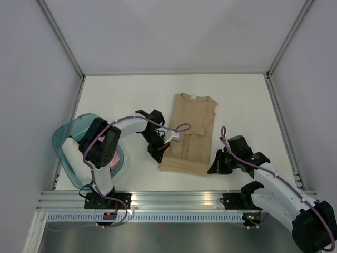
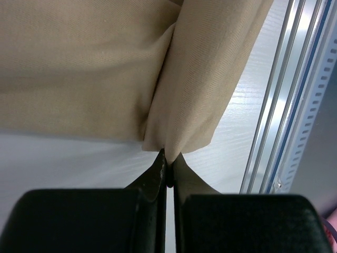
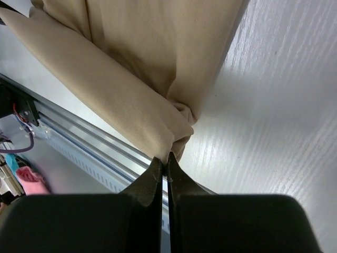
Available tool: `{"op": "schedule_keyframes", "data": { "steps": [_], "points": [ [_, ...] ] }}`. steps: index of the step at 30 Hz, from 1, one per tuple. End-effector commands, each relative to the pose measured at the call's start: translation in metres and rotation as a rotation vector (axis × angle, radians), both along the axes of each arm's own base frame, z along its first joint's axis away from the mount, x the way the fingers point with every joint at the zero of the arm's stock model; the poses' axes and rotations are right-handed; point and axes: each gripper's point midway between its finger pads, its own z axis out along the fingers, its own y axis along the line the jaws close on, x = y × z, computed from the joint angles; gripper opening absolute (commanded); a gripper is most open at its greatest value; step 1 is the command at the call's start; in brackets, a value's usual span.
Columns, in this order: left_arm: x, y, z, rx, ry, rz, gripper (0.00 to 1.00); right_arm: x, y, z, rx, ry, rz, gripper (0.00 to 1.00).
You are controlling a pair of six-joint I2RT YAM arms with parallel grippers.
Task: Roll the t-shirts
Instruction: Roll the tshirt
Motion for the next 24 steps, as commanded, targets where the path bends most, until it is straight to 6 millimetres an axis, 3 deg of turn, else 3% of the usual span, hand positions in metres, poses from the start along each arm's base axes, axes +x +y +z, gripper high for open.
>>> {"op": "schedule_keyframes", "data": {
  "steps": [1, 5, 8, 14, 17, 20, 24],
  "points": [
    [0.009, 0.007, 0.001, 0.01, -0.057, -0.035, 0.02, 0.012, -0.008, 0.013, -0.056, -0.045, -0.023, 0.03],
    [0.008, 0.009, 0.0, 0.018, -0.059, -0.038, 0.02, 0.017, -0.01, 0.016, -0.087, -0.034, -0.013, 0.06],
    [0.008, 0.008, 0.0, 0.014, -0.057, -0.038, 0.02, 0.017, -0.008, 0.017, -0.077, -0.031, 0.005, 0.22],
    [0.012, 0.005, 0.004, 0.003, -0.069, -0.038, 0.02, 0.023, -0.01, 0.023, -0.081, -0.078, -0.022, 0.36],
    [0.012, 0.004, 0.005, -0.002, -0.067, -0.044, 0.03, 0.025, -0.007, 0.028, -0.056, -0.117, -0.005, 0.41],
    [0.014, 0.001, 0.011, -0.01, -0.069, -0.035, 0.1, 0.035, 0.002, 0.037, 0.002, -0.182, -0.009, 0.45],
    [0.018, -0.007, 0.024, -0.043, -0.076, -0.01, 0.11, 0.042, 0.013, 0.033, 0.063, -0.2, -0.002, 0.46]
  ]
}}
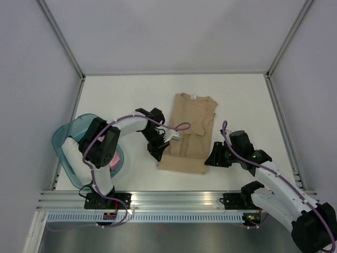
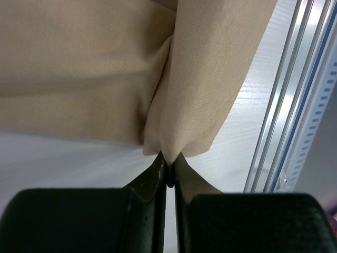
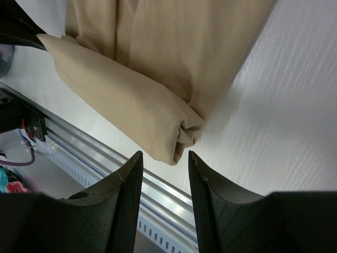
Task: Roll the t-shirts
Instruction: Roll the tshirt
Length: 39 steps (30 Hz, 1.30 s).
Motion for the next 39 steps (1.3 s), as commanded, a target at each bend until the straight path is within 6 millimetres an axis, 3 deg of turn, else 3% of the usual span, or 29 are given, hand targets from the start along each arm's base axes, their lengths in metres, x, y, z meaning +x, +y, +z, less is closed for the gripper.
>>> {"op": "schedule_keyframes", "data": {
  "steps": [1, 6, 11, 13, 16, 19, 21, 27, 29, 34, 39],
  "points": [
    [0.013, -0.013, 0.024, -0.072, -0.049, 0.006, 0.1, 0.012, 0.014, 0.004, 0.079, -0.044, 0.02, 0.46],
    [0.011, -0.009, 0.018, -0.046, -0.034, 0.015, 0.07, -0.009, 0.014, -0.012, 0.071, 0.014, 0.082, 0.41],
    [0.024, -0.011, 0.012, -0.016, -0.058, 0.051, 0.07, 0.003, 0.019, -0.012, 0.135, -0.018, -0.005, 0.18],
    [0.03, -0.014, 0.013, -0.017, -0.071, 0.066, 0.07, 0.008, 0.018, -0.02, 0.125, -0.009, -0.044, 0.13],
    [0.036, -0.017, 0.016, -0.016, -0.074, 0.095, 0.12, 0.023, 0.016, -0.016, 0.117, -0.036, -0.11, 0.05],
    [0.04, -0.017, 0.019, -0.006, -0.077, 0.123, 0.27, 0.031, 0.014, -0.012, 0.107, -0.04, -0.142, 0.01],
    [0.044, -0.015, 0.022, -0.002, -0.077, 0.154, 0.39, 0.034, 0.014, -0.009, 0.113, -0.039, -0.156, 0.03],
    [0.058, -0.003, 0.046, -0.015, -0.091, 0.29, 0.45, 0.042, 0.016, 0.005, 0.099, -0.081, -0.119, 0.24],
    [0.045, 0.003, 0.052, -0.004, -0.075, 0.314, 0.45, 0.033, 0.011, 0.001, 0.068, -0.054, -0.1, 0.3],
    [0.003, 0.01, 0.044, 0.01, 0.034, 0.33, 0.49, 0.008, 0.003, -0.011, 0.062, 0.01, -0.116, 0.31],
    [-0.012, 0.0, 0.028, 0.036, 0.04, 0.295, 0.51, -0.002, 0.002, -0.016, 0.087, 0.007, -0.104, 0.31]
  ]
}}
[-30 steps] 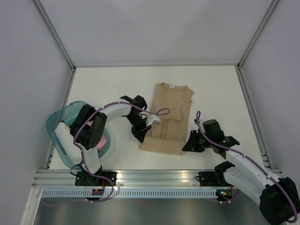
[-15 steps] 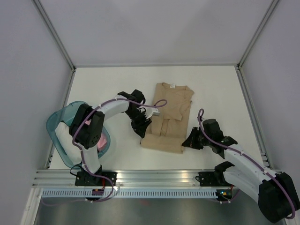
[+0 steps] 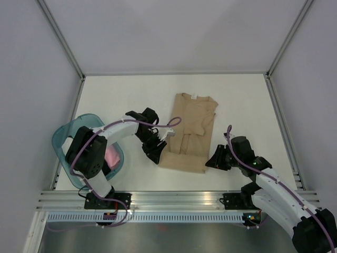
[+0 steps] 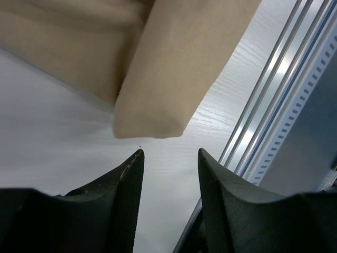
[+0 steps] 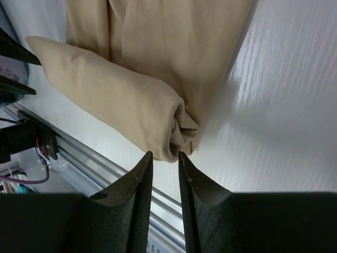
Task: Roll the t-shirts
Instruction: Roll the tshirt
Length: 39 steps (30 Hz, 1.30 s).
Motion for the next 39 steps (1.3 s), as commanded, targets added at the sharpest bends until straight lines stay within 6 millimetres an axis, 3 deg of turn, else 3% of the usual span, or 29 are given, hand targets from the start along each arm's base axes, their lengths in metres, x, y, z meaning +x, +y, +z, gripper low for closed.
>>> {"op": "schedule_keyframes", "data": {
  "steps": [1, 4, 10, 14, 17, 21, 22, 23, 24, 26, 27, 28, 31, 32, 36, 39],
  "points": [
    [-0.008, -0.012, -0.003, -0.01, 0.021, 0.025, 0.52, -0.009, -0.001, -0.002, 0.009, 0.004, 0.02, 0.32],
    [-0.001, -0.016, -0.008, -0.015, 0.0, 0.051, 0.53, -0.008, 0.002, -0.002, 0.037, -0.027, 0.03, 0.34],
    [0.004, -0.024, -0.015, -0.03, 0.019, 0.076, 0.53, -0.017, 0.002, -0.026, 0.053, 0.006, 0.027, 0.34],
    [-0.001, -0.029, -0.017, -0.052, 0.06, 0.081, 0.5, -0.005, 0.006, -0.015, 0.079, -0.069, 0.026, 0.34],
    [0.002, -0.031, -0.016, -0.06, 0.051, 0.087, 0.42, 0.001, 0.011, -0.007, 0.103, -0.11, 0.042, 0.34],
    [0.003, -0.033, -0.016, -0.06, 0.055, 0.096, 0.23, -0.005, 0.012, -0.017, 0.109, -0.081, 0.056, 0.32],
    [0.004, -0.033, -0.016, -0.063, 0.055, 0.096, 0.17, -0.006, 0.012, -0.019, 0.111, -0.074, 0.054, 0.31],
    [0.004, -0.033, -0.016, -0.062, 0.053, 0.095, 0.06, -0.004, 0.013, -0.019, 0.114, -0.075, 0.05, 0.23],
    [0.005, -0.032, -0.017, -0.056, 0.048, 0.096, 0.03, -0.001, 0.014, -0.016, 0.116, -0.08, 0.043, 0.17],
    [0.006, -0.032, -0.019, -0.05, 0.04, 0.096, 0.02, 0.003, 0.015, -0.012, 0.114, -0.078, 0.04, 0.05],
    [0.007, -0.03, -0.02, -0.04, 0.033, 0.098, 0.02, 0.01, 0.016, -0.004, 0.11, -0.09, 0.029, 0.02],
    [0.009, -0.029, -0.021, -0.035, 0.025, 0.098, 0.02, 0.004, 0.011, -0.01, 0.072, -0.038, 0.019, 0.0],
    [0.018, -0.022, -0.025, 0.012, -0.023, 0.106, 0.02, 0.004, -0.001, -0.003, -0.015, -0.003, 0.0, 0.0],
    [0.021, -0.021, -0.026, 0.02, -0.035, 0.108, 0.02, -0.007, -0.007, -0.007, -0.046, 0.06, -0.002, 0.0],
    [0.027, -0.023, -0.028, 0.026, -0.045, 0.12, 0.02, -0.012, -0.005, 0.011, -0.036, 0.108, -0.017, 0.0],
    [0.031, -0.022, -0.027, 0.034, -0.064, 0.115, 0.02, -0.021, -0.009, 0.007, -0.076, 0.169, 0.012, 0.0]
  ]
}}
